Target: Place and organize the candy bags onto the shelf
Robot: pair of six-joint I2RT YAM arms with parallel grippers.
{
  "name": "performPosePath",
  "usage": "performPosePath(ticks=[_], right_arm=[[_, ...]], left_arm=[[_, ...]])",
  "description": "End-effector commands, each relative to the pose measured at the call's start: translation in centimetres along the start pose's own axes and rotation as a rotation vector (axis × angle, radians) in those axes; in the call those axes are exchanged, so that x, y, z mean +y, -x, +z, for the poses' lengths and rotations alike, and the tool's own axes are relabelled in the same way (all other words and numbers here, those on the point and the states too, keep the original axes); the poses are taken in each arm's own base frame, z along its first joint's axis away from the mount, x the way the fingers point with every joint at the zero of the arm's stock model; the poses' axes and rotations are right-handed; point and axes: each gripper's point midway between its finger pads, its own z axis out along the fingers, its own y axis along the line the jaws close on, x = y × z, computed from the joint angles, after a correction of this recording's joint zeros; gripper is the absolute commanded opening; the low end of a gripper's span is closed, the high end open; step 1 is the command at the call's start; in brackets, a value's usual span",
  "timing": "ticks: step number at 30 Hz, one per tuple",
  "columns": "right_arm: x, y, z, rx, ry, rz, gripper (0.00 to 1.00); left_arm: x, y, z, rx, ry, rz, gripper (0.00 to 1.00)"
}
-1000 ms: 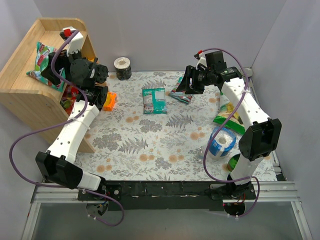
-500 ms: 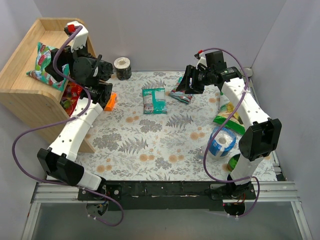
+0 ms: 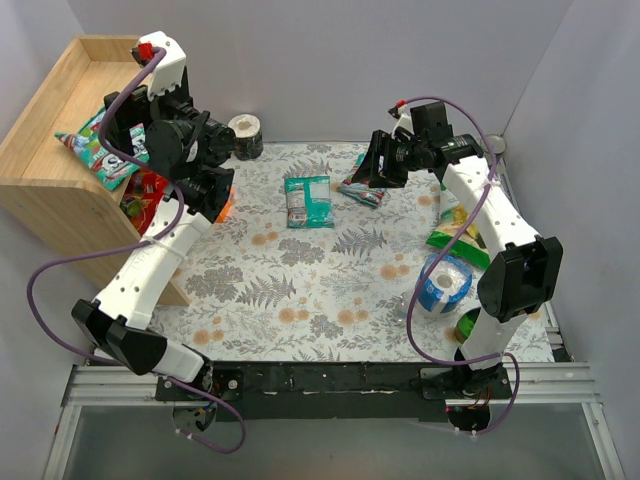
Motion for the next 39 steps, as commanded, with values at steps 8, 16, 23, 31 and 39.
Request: performPosePath(ticks=[8, 16, 23, 31, 39], right_arm=[[1.2, 0.2, -0.8, -0.031, 0.049, -0.026, 0.66], [1.4, 0.2, -1.1, -0.036, 0.049, -0.028, 0.65], [1.6, 0.0, -1.2, -0.029, 0.064, -0.036, 0.66], [1.7, 0.1, -1.5, -0.039, 0.054, -0.044, 0.65], [1.8, 0.3, -1.5, -0.050, 0.058, -0.038, 0.65]], left_arm=[[-2.4, 1.8, -3.4, -0.025, -0.126, -0.062, 0.98], [-6.0, 5.0, -10.9, -0.078, -0.389, -0.213, 0.98], [-9.5, 6.4, -17.6, -0.142, -0.785, -0.362, 0.98], [-11.5, 7.6, -21.8, -0.228, -1.118, -0.333, 0.98], [-16.1, 3.7, -13.7, -0.078, -1.064, -0.190, 0.98]])
